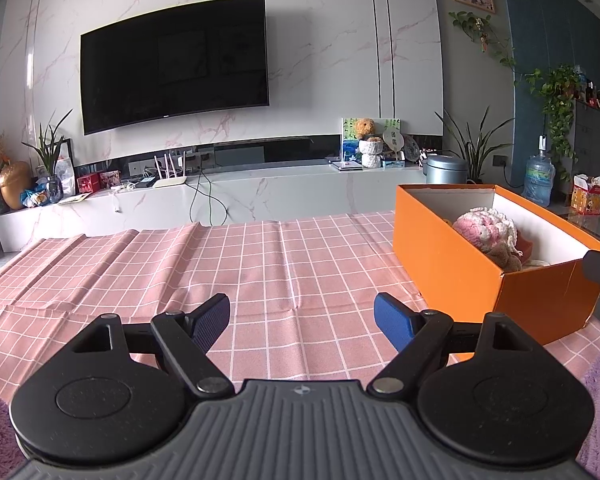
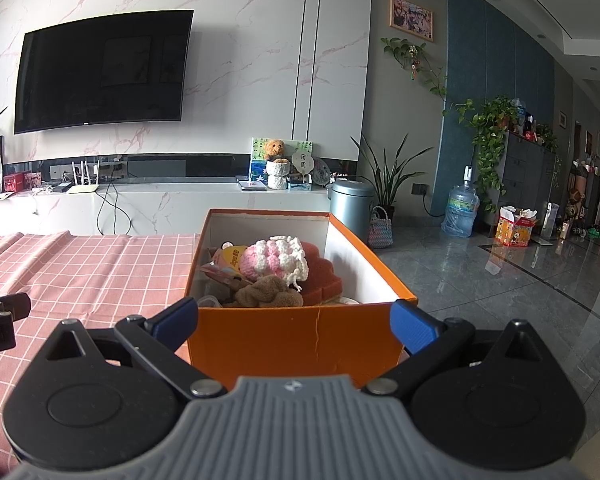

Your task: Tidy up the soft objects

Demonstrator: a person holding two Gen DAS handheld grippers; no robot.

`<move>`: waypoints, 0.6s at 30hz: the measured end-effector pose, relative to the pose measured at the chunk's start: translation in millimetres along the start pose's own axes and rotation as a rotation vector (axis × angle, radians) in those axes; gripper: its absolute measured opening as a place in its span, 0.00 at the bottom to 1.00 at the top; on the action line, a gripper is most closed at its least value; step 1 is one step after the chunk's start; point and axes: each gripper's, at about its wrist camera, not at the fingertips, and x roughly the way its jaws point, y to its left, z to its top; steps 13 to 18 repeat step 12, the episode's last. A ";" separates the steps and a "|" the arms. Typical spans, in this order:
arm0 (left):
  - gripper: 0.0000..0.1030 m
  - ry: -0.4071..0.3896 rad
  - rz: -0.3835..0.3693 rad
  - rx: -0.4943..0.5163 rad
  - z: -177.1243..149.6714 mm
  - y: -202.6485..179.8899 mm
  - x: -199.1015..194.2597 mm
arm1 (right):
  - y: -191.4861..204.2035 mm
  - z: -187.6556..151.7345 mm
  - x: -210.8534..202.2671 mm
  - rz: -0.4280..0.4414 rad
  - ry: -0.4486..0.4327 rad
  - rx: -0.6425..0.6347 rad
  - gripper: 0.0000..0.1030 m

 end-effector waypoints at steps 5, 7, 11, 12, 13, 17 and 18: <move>0.93 0.001 0.000 0.000 0.0 0.1 -0.2 | 0.6 -0.6 0.7 0.000 0.001 0.000 0.98; 0.93 0.000 0.001 0.001 0.1 -0.2 0.1 | 0.8 -0.6 0.8 0.000 0.001 0.000 0.97; 0.93 0.002 0.002 -0.005 -0.2 2.0 -1.1 | 0.8 -0.5 0.6 0.000 0.001 0.001 0.97; 0.93 0.002 0.001 -0.006 -0.3 2.2 -1.2 | 0.7 -0.4 0.5 -0.001 0.001 0.000 0.97; 0.93 0.002 0.001 -0.006 -0.3 2.2 -1.2 | 0.7 -0.4 0.5 -0.001 0.001 0.000 0.97; 0.93 0.002 0.001 -0.006 -0.3 2.2 -1.2 | 0.7 -0.4 0.5 -0.001 0.001 0.000 0.97; 0.93 0.002 0.001 -0.006 -0.3 2.2 -1.2 | 0.7 -0.4 0.5 -0.001 0.001 0.000 0.97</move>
